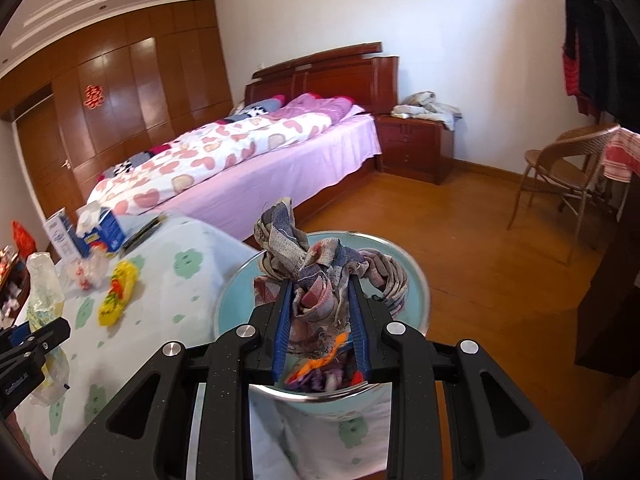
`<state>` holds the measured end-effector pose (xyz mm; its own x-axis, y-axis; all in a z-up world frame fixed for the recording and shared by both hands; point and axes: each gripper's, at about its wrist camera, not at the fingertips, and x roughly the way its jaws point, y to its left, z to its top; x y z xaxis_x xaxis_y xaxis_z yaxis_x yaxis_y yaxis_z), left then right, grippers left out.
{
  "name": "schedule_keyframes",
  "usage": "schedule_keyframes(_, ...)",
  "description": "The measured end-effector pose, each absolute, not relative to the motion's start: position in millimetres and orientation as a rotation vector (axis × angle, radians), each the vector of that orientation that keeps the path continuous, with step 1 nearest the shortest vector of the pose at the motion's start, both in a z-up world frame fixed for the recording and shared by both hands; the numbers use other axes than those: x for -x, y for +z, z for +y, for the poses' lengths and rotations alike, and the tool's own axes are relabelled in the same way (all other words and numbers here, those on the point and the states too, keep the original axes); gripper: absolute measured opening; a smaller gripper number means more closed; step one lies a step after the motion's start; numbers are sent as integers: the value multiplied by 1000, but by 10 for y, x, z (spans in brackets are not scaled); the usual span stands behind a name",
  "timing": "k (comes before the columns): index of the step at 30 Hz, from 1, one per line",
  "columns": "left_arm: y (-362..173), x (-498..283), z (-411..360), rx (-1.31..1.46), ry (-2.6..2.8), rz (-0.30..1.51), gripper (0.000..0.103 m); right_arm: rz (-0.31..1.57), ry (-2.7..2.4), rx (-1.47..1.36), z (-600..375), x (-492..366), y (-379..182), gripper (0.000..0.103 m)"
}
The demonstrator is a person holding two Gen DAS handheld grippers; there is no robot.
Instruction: Collect trash
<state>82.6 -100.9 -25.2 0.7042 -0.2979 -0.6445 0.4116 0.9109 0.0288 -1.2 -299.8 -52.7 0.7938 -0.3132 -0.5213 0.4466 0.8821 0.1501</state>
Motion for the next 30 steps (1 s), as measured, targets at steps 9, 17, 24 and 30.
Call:
schedule_keyframes(9, -231, -881, -1360, -197, -454, 681, 37, 489, -466, -308, -3297, 56, -533, 28)
schedule_keyframes(17, -238, -944, -1655, -213, -490, 680, 37, 500, -505, -313, -3449, -9, -586, 28)
schedule_keyframes(24, -296, -968, -1965, -236, -525, 693, 37, 549, -502, -331, -3581, -93, -691, 29)
schedule_keyframes(30, -402, -998, -2236, -254, -554, 725, 37, 583, -503, -355, -3693, -122, -795, 29)
